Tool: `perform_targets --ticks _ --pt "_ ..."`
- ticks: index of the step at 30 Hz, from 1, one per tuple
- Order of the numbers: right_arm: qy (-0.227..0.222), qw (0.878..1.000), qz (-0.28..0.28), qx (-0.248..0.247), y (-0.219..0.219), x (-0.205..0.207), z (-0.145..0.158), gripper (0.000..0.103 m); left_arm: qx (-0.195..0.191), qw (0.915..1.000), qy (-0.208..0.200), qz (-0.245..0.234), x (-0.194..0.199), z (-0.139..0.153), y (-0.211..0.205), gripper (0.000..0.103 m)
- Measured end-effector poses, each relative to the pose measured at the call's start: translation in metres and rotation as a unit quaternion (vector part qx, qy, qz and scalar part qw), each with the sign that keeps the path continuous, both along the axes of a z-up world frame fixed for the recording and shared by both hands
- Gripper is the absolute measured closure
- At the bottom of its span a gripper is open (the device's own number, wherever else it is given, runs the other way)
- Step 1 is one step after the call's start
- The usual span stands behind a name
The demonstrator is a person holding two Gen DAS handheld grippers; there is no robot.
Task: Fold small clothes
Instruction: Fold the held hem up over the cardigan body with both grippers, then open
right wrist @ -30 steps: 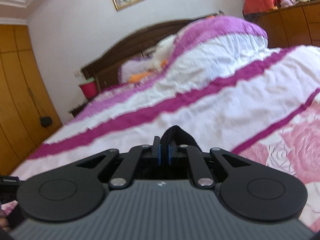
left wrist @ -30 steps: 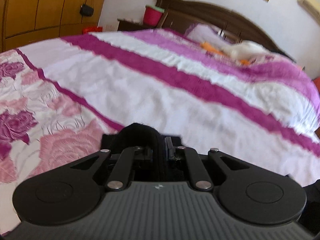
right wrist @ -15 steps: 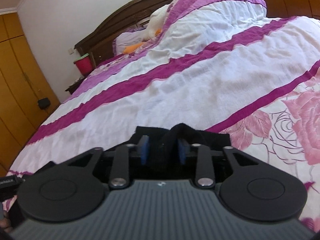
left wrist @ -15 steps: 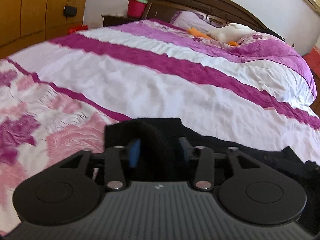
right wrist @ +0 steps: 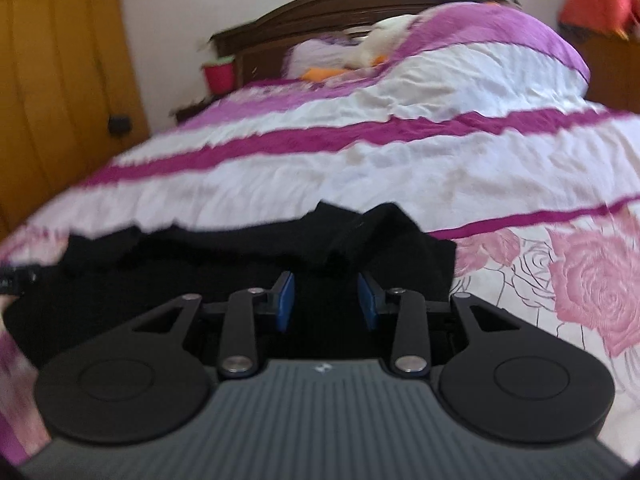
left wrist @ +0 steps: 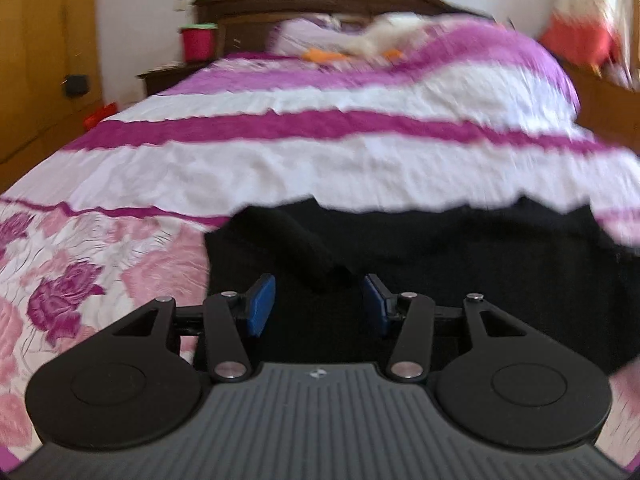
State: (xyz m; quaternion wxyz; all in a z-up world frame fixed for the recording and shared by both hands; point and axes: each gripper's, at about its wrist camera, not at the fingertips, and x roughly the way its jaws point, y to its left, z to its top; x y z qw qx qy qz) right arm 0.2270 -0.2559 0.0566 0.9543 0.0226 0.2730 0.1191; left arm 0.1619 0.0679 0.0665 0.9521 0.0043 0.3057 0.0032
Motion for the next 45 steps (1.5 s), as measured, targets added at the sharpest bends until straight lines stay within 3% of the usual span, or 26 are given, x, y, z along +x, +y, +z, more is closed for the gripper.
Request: perform_targets --ticks 6,15,19,23,27,29,32,36,39,41,45 --pt "-0.001 0.999 0.015 -0.048 0.013 0.019 -0.005 0.067 0.034 0.9994 -0.006 -0.010 0.019 -0.014 -0.010 0.054" --pt "-0.015 0.998 -0.006 -0.055 0.020 0.054 0.003 0.067 0.036 0.9978 -0.041 0.037 0.073 0.003 -0.002 0.053" --pt "-0.002 0.999 -0.020 -0.049 0.020 0.075 -0.004 0.067 0.011 0.9972 -0.027 0.070 0.095 0.000 0.012 0.052" --pt "0.041 0.998 -0.041 0.000 0.009 0.096 -0.015 0.067 -0.006 0.9946 0.016 0.102 0.110 -0.023 0.031 0.052" --pt "0.049 0.995 -0.055 0.071 -0.009 0.100 -0.013 0.067 -0.026 0.9936 0.006 0.110 0.105 -0.035 0.041 0.051" --pt "0.040 0.990 -0.086 0.108 -0.023 0.100 -0.008 0.066 -0.018 0.9940 0.005 0.107 0.104 -0.035 0.040 0.050" --pt "0.029 0.982 -0.136 0.124 -0.040 0.097 -0.002 0.062 -0.009 0.9945 0.003 0.105 0.099 -0.036 0.037 0.049" --pt "0.029 0.987 -0.110 0.109 -0.042 0.081 0.006 0.058 0.001 0.9954 0.002 0.096 0.087 -0.029 0.035 0.048" --pt "0.017 0.992 -0.084 0.090 -0.039 0.063 0.014 0.058 -0.001 0.9958 0.000 0.092 0.072 -0.022 0.039 0.041" --pt "0.018 0.990 -0.081 0.110 -0.045 0.053 0.018 0.058 -0.009 0.9945 0.001 0.104 0.059 -0.019 0.046 0.036" --pt "0.031 0.984 -0.064 0.162 -0.054 0.039 0.023 0.058 -0.045 0.9923 0.003 0.116 0.036 -0.014 0.061 0.036"
